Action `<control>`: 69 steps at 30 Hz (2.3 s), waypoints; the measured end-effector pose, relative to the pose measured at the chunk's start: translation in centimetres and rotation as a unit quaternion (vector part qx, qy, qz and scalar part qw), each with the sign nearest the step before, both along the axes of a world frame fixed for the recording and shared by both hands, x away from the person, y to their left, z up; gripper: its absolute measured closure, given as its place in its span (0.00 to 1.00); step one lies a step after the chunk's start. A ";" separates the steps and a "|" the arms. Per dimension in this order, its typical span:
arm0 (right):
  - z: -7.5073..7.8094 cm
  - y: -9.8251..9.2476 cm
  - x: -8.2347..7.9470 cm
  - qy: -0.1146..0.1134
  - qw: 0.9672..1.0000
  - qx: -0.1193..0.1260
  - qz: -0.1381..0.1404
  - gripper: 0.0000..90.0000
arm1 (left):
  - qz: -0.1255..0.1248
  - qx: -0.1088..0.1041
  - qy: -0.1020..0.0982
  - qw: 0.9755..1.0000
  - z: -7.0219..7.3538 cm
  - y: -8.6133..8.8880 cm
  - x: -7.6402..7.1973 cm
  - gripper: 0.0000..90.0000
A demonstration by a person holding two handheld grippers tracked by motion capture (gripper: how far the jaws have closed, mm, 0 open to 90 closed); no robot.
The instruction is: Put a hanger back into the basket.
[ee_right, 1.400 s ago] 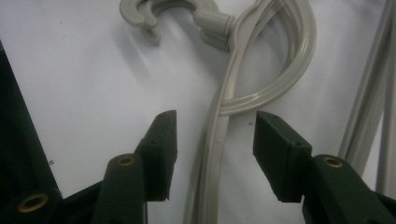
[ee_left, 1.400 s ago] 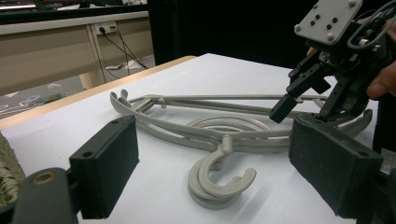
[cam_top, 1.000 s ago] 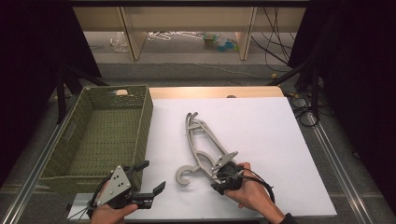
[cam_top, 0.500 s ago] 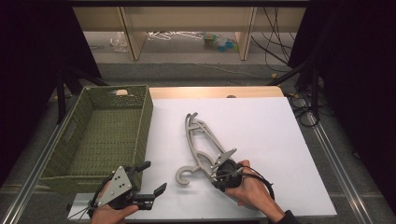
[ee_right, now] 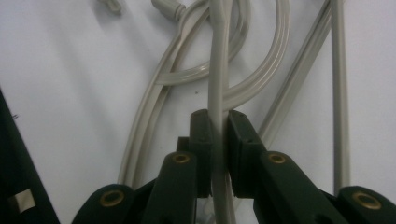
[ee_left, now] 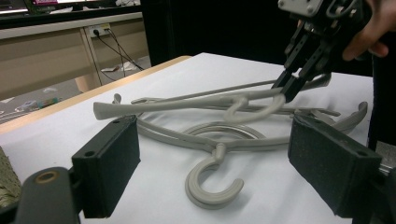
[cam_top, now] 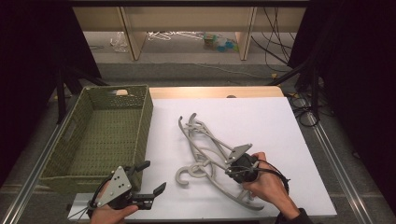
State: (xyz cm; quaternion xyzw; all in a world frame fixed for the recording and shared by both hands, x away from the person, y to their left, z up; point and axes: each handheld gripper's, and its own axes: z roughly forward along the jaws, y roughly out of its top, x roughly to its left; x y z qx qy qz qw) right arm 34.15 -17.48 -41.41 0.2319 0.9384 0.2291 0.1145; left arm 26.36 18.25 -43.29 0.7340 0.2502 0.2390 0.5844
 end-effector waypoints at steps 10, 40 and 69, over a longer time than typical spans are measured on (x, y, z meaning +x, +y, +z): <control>1.7 -1.6 -2.1 -0.025 0.998 0.008 0.058 0.92 | -0.005 0.015 -0.016 1.000 0.0 -0.5 -0.2 0.19; 2.9 -0.6 -4.4 -0.002 0.985 0.036 0.171 0.92 | -0.130 0.223 -0.073 0.963 -1.3 -8.0 3.0 0.52; 3.1 -1.7 -3.1 -0.051 0.987 0.081 0.131 0.77 | -0.192 0.352 -0.131 0.907 2.1 -9.1 2.8 0.88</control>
